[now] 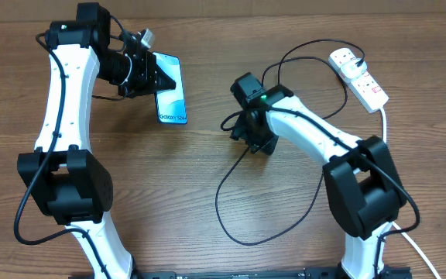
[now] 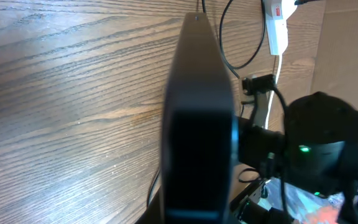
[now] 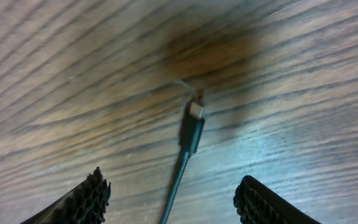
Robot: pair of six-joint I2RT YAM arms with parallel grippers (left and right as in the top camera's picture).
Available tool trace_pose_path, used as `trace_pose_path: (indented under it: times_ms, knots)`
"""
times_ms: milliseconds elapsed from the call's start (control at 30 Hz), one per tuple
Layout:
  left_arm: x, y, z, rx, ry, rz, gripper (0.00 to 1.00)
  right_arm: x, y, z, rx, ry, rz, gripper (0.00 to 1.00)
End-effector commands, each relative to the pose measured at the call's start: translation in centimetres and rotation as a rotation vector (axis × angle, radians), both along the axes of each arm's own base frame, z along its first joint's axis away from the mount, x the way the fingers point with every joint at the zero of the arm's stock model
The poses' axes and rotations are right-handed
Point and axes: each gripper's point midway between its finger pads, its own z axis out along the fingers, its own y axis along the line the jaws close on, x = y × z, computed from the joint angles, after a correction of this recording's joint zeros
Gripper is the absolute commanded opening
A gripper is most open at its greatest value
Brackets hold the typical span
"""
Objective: Plug charger to phone and switch on socket
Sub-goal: 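Move the connector with the right gripper toward the phone's bottom port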
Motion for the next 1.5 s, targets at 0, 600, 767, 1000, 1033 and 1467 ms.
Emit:
trace_pose_path:
  times_ms: [0, 600, 767, 1000, 1033, 1467]
  knots:
    - [0.0, -0.5, 0.6, -0.027, -0.007, -0.004, 0.04, 0.8, -0.8, -1.3, -0.085, -0.027, -0.045, 0.66]
    - [0.0, -0.5, 0.6, -0.027, -0.012, -0.005, 0.04, -1.1, -1.5, -3.9, -0.139, 0.076, -0.034, 0.34]
    - [0.0, -0.5, 0.6, -0.027, -0.012, -0.006, 0.04, -1.2, -1.2, -4.5, -0.125, 0.091, -0.033, 0.18]
    - [0.0, -0.5, 0.6, -0.027, -0.012, -0.006, 0.04, -1.3, -0.9, -4.5, -0.11, 0.096, -0.033, 0.1]
    - [0.0, -0.5, 0.6, -0.027, -0.012, -0.006, 0.04, -1.3, -0.9, -4.5, -0.111, 0.096, -0.032, 0.1]
    - [-0.3, -0.7, 0.7, -0.043, 0.004, -0.005, 0.04, -1.0, 1.7, -3.1, 0.05, 0.118, 0.093, 0.04]
